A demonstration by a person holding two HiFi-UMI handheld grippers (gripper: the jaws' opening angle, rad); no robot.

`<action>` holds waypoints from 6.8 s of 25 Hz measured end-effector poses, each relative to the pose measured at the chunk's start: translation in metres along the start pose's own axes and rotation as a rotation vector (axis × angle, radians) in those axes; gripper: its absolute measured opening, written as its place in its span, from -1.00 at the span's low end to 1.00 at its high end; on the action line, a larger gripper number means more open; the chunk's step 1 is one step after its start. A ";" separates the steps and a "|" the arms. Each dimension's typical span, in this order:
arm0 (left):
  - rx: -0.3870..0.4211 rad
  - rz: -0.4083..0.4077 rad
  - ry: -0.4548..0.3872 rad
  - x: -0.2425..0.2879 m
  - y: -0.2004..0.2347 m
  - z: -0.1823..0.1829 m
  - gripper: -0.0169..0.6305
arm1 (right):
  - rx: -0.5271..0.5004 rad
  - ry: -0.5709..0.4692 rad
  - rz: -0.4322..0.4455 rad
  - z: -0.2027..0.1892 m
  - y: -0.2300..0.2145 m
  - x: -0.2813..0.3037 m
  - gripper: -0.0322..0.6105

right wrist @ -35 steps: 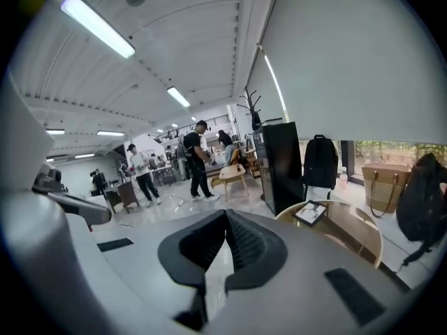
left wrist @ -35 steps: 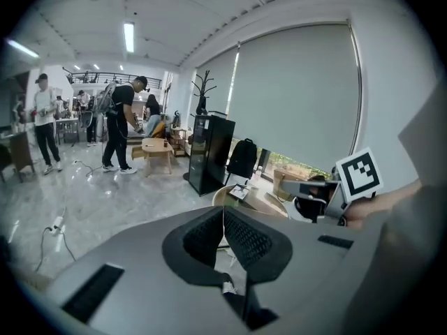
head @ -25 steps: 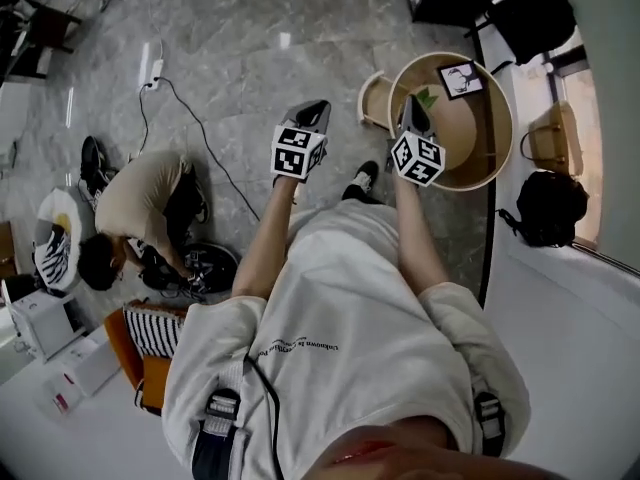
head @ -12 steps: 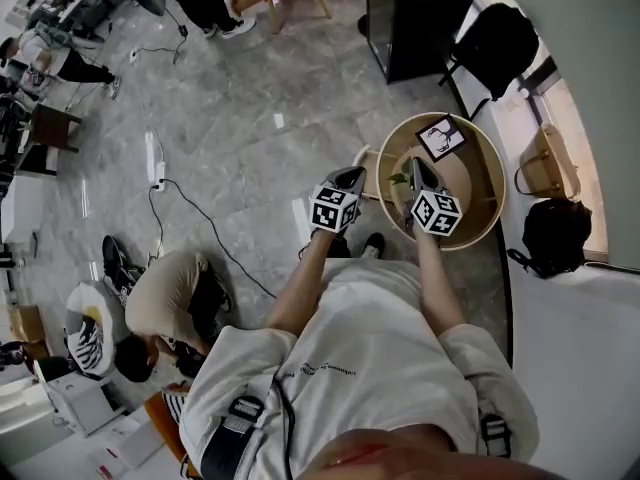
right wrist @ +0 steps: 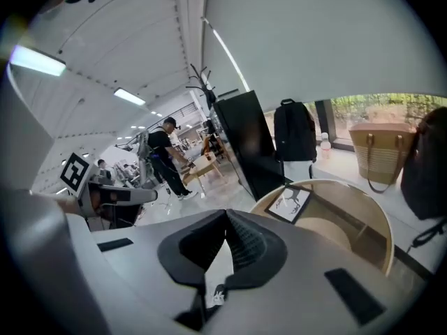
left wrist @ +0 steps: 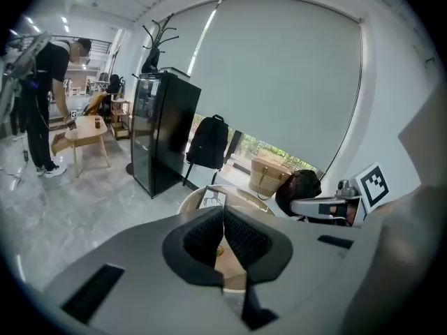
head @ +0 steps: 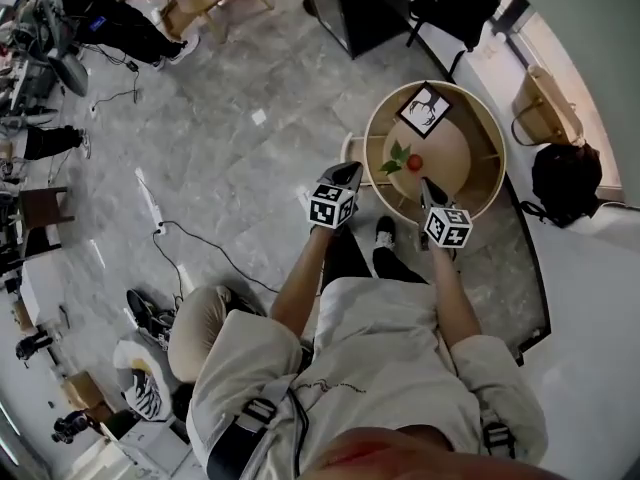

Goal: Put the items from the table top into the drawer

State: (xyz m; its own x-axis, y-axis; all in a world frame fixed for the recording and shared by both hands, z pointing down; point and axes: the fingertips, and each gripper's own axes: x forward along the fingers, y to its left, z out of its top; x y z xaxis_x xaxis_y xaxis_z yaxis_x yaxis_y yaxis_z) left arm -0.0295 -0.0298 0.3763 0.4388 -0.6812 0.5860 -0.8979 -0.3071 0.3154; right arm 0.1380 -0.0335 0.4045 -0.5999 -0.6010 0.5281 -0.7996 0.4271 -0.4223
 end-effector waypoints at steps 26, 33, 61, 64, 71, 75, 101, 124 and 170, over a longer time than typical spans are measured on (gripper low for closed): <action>-0.128 -0.098 0.210 0.184 0.063 -0.149 -0.88 | -0.269 0.345 -0.028 -0.145 -0.132 0.175 -0.79; -0.108 -0.109 0.244 0.226 0.072 -0.195 -0.88 | -0.355 0.406 0.003 -0.194 -0.160 0.226 -0.79; -0.021 -0.185 0.275 0.258 0.173 -0.232 -0.88 | -0.640 0.553 0.044 -0.256 -0.142 0.310 -0.69; -0.042 -0.160 0.261 0.249 0.200 -0.231 -0.88 | -0.610 0.523 0.030 -0.247 -0.121 0.323 -0.70; -0.096 -0.108 0.228 0.231 0.249 -0.229 -0.88 | -0.468 0.453 0.010 -0.229 -0.070 0.366 -0.73; -0.130 -0.085 0.212 0.220 0.276 -0.231 -0.88 | -0.356 0.396 0.002 -0.222 -0.034 0.393 -0.74; -0.160 -0.068 0.306 0.260 0.359 -0.343 -0.88 | 0.057 0.507 -0.343 -0.426 -0.073 0.521 -0.74; -0.246 -0.050 0.292 0.254 0.364 -0.390 -0.88 | -0.014 0.485 -0.301 -0.474 -0.103 0.529 -0.32; -0.211 0.134 0.012 -0.111 -0.048 -0.163 -0.88 | -0.489 0.374 0.298 -0.120 0.117 -0.011 -0.48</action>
State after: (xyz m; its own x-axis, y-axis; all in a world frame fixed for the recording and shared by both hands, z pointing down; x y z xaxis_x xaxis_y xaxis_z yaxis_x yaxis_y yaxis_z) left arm -0.0296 0.1692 0.4174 0.3178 -0.6984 0.6413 -0.9214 -0.0680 0.3826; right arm 0.0476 0.1042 0.4380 -0.6951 -0.1743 0.6975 -0.4671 0.8470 -0.2538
